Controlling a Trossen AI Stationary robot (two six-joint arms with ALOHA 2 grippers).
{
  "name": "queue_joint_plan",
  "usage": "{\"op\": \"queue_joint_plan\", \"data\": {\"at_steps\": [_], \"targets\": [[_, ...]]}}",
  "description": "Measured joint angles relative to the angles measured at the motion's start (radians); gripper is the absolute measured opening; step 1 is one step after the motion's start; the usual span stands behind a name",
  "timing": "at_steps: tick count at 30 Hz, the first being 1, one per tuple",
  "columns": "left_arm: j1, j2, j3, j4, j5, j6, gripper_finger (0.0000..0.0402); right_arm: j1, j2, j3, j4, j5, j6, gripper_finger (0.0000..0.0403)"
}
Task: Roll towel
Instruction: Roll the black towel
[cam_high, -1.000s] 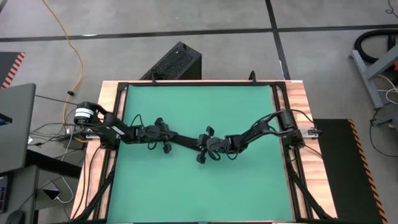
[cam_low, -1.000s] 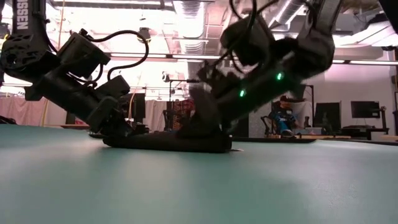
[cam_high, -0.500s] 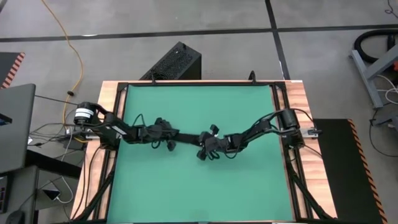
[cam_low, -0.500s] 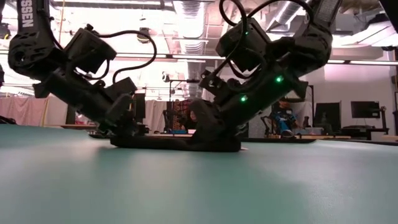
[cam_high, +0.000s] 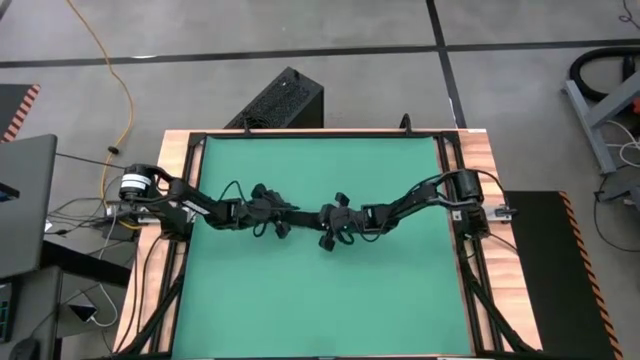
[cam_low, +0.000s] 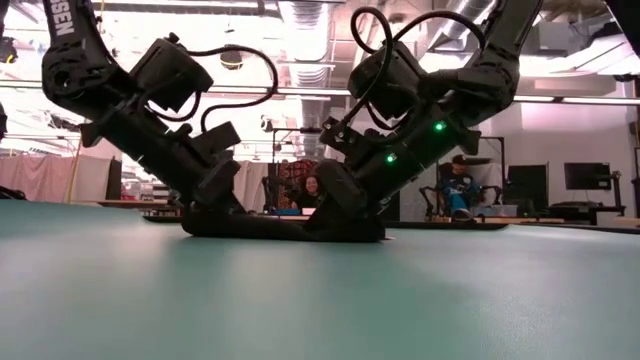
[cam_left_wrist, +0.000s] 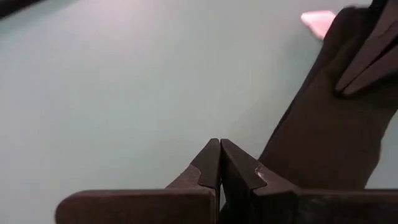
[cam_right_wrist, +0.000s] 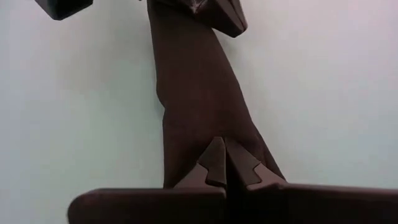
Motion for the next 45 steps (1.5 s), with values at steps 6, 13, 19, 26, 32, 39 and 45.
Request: {"op": "queue_joint_plan", "data": {"at_steps": [6,13,19,26,32,39,45], "targets": [[-0.035,-0.035,-0.053,0.112,0.000,0.016,0.0000,0.000,0.002,0.000,-0.001,-0.001,-0.007,0.0008],[-0.140,-0.114,-0.095,0.356,-0.099,0.047,0.0000,-0.001,0.002,0.000,0.000,-0.003,-0.008,0.0008],[-0.199,0.020,-0.096,0.404,-0.188,0.003,0.0000,-0.006,0.002,-0.001,0.001,-0.007,-0.009,0.0008],[-0.199,0.237,-0.096,0.606,-0.214,-0.050,0.0000,-0.009,0.002,-0.002,0.003,-0.037,-0.010,0.0008],[-0.184,0.326,-0.118,0.732,-0.180,-0.077,0.0000,-0.010,0.002,-0.002,0.017,-0.057,-0.009,0.0008],[-0.165,0.326,-0.164,0.731,-0.153,-0.140,0.0000,-0.017,0.003,-0.002,0.051,-0.116,-0.024,0.0008],[-0.138,0.326,-0.173,0.767,-0.054,-0.110,0.0000,-0.032,0.004,-0.004,0.121,-0.185,-0.031,0.0008]]}}
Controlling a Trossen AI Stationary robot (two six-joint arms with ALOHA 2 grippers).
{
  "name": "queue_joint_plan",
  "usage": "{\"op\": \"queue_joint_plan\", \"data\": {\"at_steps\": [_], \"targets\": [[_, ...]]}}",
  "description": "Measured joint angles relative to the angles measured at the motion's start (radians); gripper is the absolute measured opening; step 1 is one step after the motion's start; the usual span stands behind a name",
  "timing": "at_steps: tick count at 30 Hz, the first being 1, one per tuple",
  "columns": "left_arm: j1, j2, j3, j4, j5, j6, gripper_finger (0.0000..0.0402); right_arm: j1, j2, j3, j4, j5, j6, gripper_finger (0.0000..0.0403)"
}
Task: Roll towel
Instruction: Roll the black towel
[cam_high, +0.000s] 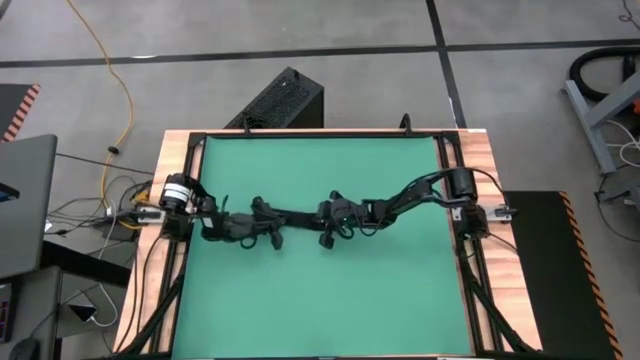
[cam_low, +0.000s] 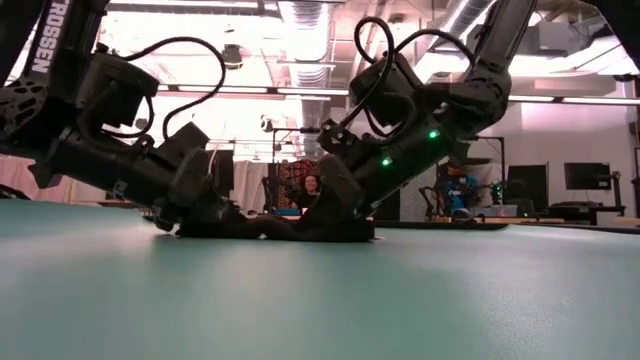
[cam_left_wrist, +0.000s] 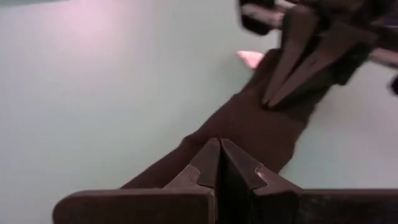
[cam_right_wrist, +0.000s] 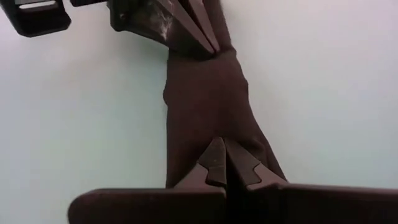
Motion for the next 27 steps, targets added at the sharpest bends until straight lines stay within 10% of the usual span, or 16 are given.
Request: {"op": "queue_joint_plan", "data": {"at_steps": [27], "targets": [[0.076,0.027,0.008,0.097,0.189,0.113,0.0000,-0.003,0.002,-0.279,0.553,-0.079,0.076,0.0010]]}}
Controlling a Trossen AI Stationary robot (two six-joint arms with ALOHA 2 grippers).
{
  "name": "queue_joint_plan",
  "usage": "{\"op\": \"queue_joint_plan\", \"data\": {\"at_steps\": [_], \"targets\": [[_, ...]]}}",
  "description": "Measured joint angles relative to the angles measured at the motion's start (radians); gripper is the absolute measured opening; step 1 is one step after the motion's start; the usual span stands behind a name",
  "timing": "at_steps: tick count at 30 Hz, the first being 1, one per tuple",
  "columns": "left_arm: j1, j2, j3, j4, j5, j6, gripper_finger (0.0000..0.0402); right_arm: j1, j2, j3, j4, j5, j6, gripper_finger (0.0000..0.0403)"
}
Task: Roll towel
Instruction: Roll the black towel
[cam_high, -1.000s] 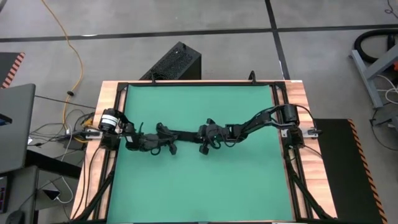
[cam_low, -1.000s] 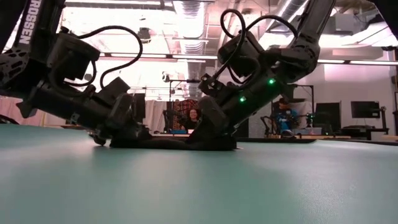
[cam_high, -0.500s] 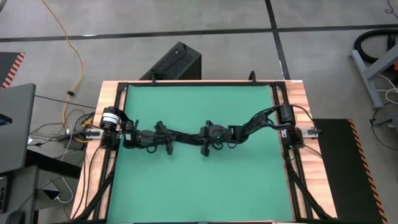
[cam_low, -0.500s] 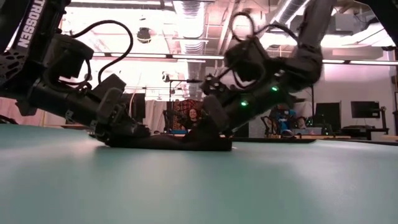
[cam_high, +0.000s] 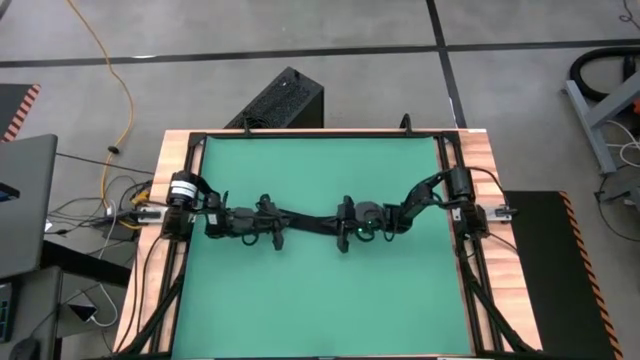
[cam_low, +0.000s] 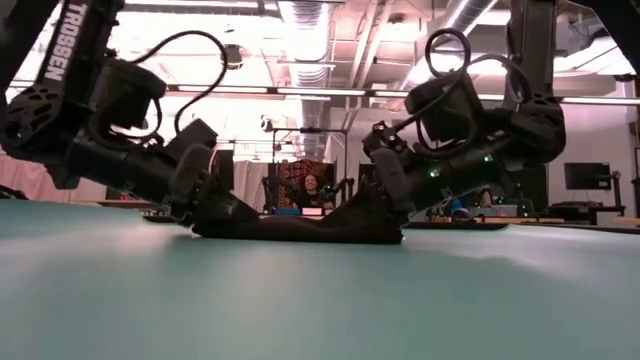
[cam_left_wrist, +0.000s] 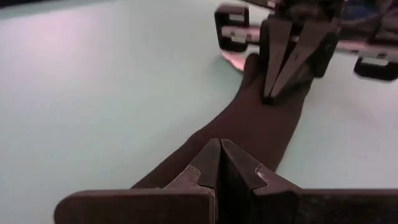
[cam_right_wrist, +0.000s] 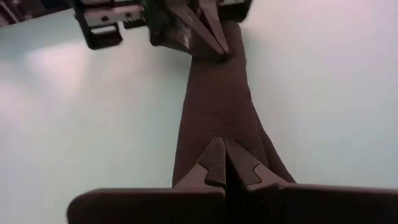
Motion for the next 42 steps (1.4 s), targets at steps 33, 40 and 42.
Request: {"op": "queue_joint_plan", "data": {"at_steps": [33,40,42], "targets": [[0.041,0.061,-0.016,0.018,0.075,0.012,0.0000,-0.019,-0.001,0.001,-0.002,-0.156,-0.070,0.0008],[0.059,-0.053,-0.097,0.017,0.080,0.033,0.0000,-0.019,-0.001,0.001,0.004,-0.159,-0.069,0.0008],[0.059,-0.082,-0.109,0.015,0.079,0.040,0.0000,-0.019,-0.001,0.001,0.006,-0.160,-0.071,0.0008]]}}
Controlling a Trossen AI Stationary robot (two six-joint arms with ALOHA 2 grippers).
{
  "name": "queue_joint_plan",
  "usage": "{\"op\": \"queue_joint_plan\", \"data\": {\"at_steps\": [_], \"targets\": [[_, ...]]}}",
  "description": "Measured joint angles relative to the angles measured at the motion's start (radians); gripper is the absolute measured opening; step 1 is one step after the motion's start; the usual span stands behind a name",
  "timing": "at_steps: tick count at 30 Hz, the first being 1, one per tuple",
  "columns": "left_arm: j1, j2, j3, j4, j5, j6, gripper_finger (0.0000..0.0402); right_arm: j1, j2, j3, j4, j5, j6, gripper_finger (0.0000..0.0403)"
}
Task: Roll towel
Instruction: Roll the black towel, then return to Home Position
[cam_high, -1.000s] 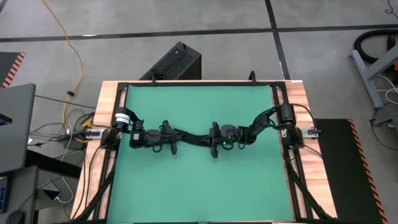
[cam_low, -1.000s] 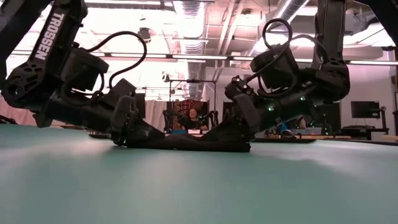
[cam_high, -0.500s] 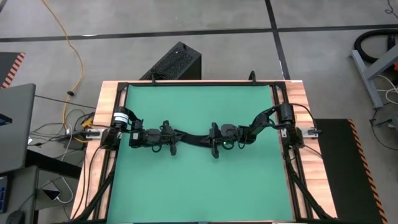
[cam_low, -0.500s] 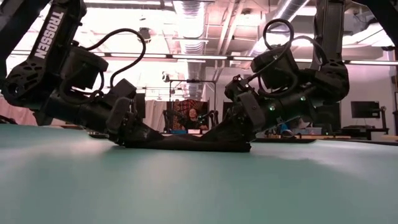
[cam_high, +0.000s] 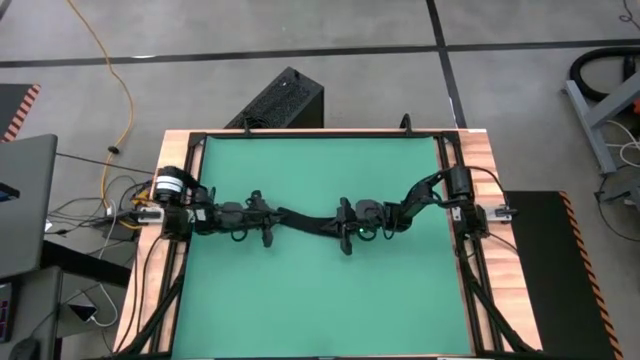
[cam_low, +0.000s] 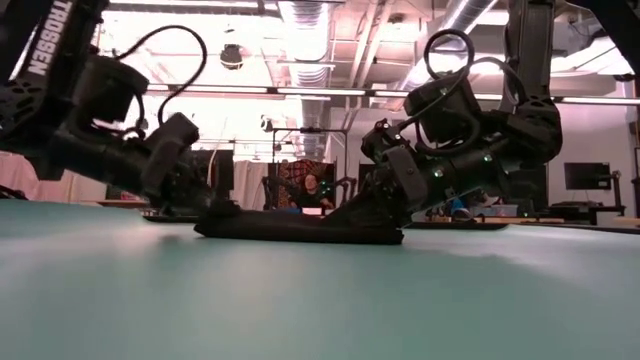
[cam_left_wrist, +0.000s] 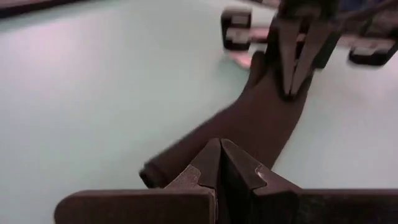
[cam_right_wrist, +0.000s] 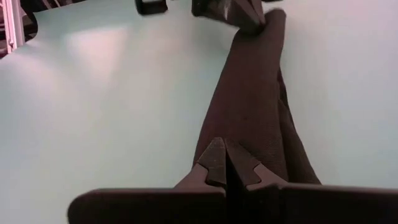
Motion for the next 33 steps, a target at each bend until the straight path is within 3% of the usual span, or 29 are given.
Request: {"op": "queue_joint_plan", "data": {"at_steps": [13,19,26,28,30,33], "targets": [[-0.005,-0.330,-0.094,-0.011,0.005,0.042,0.0000,0.002,-0.002,0.000,0.050,0.000,0.029,0.0023],[-0.005,-0.391,-0.093,-0.091,0.035,0.041,0.0000,0.002,-0.026,0.015,0.067,0.000,0.055,0.0050],[-0.004,-0.394,-0.072,-0.033,0.162,0.026,0.0000,-0.001,-0.115,0.027,0.076,-0.004,0.055,0.0067],[-0.005,-0.400,-0.061,0.001,0.266,0.033,0.0000,-0.001,-0.171,0.026,0.110,-0.073,0.037,0.0068],[-0.004,-0.447,-0.050,-0.006,0.332,0.039,0.0000,-0.001,-0.245,0.027,0.135,-0.209,0.007,0.0068],[0.019,-0.578,-0.041,-0.002,0.345,0.042,0.0000,-0.018,-0.392,0.026,0.094,-0.415,0.031,0.0067]]}}
